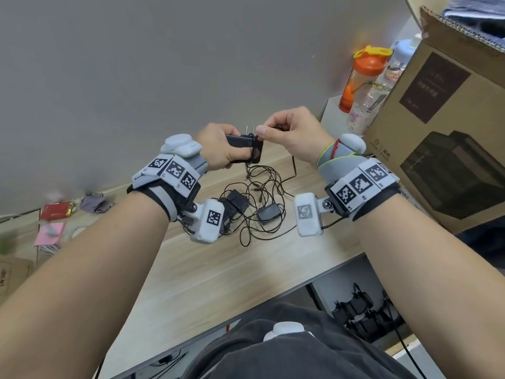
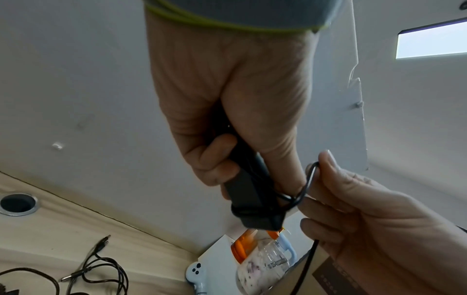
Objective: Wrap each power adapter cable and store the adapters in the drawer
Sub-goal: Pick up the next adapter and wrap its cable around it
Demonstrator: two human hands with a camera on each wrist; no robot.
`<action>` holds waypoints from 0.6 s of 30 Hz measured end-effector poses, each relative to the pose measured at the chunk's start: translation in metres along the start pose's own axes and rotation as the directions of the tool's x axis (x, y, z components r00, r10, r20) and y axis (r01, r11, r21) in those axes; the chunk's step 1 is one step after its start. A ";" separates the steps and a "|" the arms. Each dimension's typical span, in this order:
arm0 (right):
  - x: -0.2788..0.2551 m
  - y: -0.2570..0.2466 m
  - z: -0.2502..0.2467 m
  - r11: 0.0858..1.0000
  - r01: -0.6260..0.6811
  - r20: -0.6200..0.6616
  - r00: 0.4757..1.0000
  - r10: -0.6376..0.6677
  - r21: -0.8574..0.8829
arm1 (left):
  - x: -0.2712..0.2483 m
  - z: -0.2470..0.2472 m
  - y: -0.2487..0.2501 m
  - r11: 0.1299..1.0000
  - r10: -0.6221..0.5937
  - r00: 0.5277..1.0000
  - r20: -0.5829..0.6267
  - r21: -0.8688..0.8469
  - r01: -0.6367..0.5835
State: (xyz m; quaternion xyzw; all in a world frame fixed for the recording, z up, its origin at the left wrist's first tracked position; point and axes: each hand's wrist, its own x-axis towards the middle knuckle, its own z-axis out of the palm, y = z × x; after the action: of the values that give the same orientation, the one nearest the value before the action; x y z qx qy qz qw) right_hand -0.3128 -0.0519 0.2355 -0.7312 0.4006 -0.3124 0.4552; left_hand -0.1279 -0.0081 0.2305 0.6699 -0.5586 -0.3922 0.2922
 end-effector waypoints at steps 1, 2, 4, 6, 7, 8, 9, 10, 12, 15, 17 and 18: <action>0.002 0.000 -0.002 1.000 0.005 -0.015 1.000 -0.005 0.015 | -0.002 0.001 0.001 1.000 0.007 0.999 0.040 0.004 -0.008; 0.003 0.000 -0.005 1.000 0.002 -0.029 1.000 -0.001 0.024 | -0.004 0.003 0.003 1.000 0.012 0.997 0.073 0.010 -0.012; 0.007 0.002 -0.009 0.999 0.003 -0.046 0.999 -0.001 0.039 | -0.007 0.004 0.007 1.000 0.022 0.993 0.118 -0.003 -0.022; 0.009 0.004 -0.012 0.999 0.012 -0.072 0.997 -0.008 0.048 | -0.010 0.005 0.012 0.999 0.042 0.988 0.146 -0.021 -0.040; 0.009 0.005 -0.014 0.999 0.012 -0.080 0.997 -0.008 0.052 | -0.012 0.005 0.015 0.999 0.053 0.987 0.155 -0.021 -0.050; 0.010 0.007 -0.015 0.998 0.011 -0.087 0.996 -0.006 0.055 | -0.014 0.006 0.018 0.998 0.062 0.985 0.161 -0.020 -0.060; 0.010 0.010 -0.015 0.998 0.007 -0.093 0.996 -0.002 0.055 | -0.016 0.006 0.022 0.998 0.069 0.984 0.166 -0.027 -0.065; 0.011 0.012 -0.015 0.998 0.006 -0.100 0.995 0.000 0.062 | -0.018 0.007 0.024 0.997 0.074 0.983 0.168 -0.041 -0.068; 0.009 0.017 -0.014 0.997 0.012 -0.111 0.994 -0.003 0.080 | -0.020 0.006 0.030 0.994 0.083 0.984 0.161 -0.080 -0.071; 0.006 0.019 -0.009 0.996 -0.003 -0.110 0.994 0.014 0.093 | -0.022 0.006 0.035 0.989 0.093 0.985 0.144 -0.127 -0.075; 0.002 0.017 -0.005 0.996 -0.028 -0.098 0.995 0.036 0.085 | -0.023 0.006 0.037 0.985 0.100 0.985 0.140 -0.153 -0.079; 0.000 0.017 -0.003 0.995 -0.040 -0.092 0.995 0.048 0.087 | -0.023 0.007 0.037 0.982 0.107 0.985 0.135 -0.172 -0.083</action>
State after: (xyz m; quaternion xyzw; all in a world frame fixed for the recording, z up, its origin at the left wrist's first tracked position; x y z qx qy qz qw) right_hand -0.3201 -0.0572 0.2214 -0.6868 0.4240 -0.3530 0.4732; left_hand -0.1547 0.0067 0.2622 0.5857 -0.5750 -0.4703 0.3243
